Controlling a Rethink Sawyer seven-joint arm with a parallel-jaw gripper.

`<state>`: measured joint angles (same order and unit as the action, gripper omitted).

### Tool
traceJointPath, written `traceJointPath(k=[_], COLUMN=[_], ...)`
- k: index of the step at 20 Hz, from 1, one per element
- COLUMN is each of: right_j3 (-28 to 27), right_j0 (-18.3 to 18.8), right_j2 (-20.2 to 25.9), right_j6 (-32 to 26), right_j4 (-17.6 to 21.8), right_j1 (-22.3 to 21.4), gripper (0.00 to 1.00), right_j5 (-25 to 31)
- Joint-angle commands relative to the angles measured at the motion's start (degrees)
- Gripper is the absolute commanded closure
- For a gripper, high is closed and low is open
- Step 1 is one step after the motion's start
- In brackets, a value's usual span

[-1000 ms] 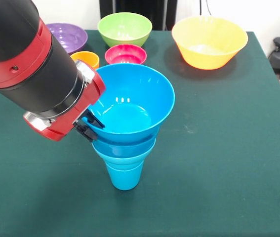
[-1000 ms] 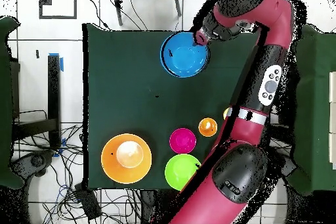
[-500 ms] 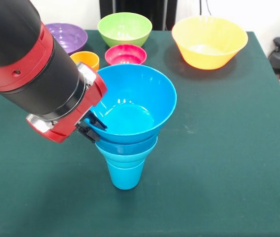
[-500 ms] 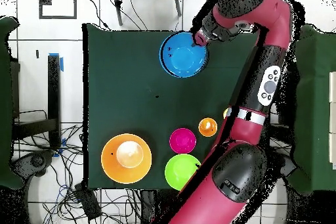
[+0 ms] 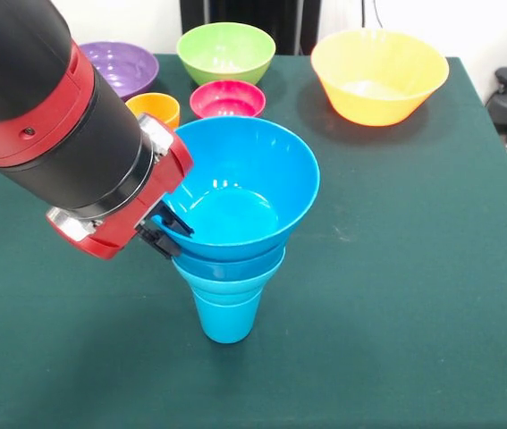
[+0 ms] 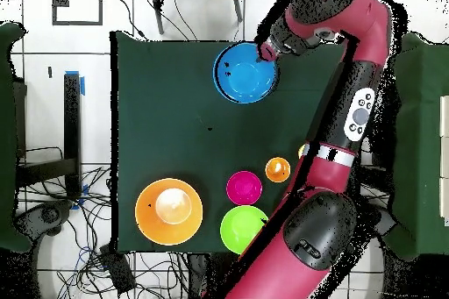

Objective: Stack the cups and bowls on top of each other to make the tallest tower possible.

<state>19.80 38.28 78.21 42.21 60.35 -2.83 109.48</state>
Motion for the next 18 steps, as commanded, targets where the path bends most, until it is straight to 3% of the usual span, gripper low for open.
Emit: traceJointPath(k=[1,10,18], right_j3=[-1.5,-0.1,-2.2], right_j0=[-2.1,-1.7,-2.3], right_j2=[-1.3,-2.6,-0.9], right_j6=[9.5,10.5,9.9], right_j4=[0.3,-1.9,-0.6], right_j1=[0.7,0.5,1.1], gripper=[1.00,1.00,1.00], right_j5=[-5.3,-5.8,-4.9])
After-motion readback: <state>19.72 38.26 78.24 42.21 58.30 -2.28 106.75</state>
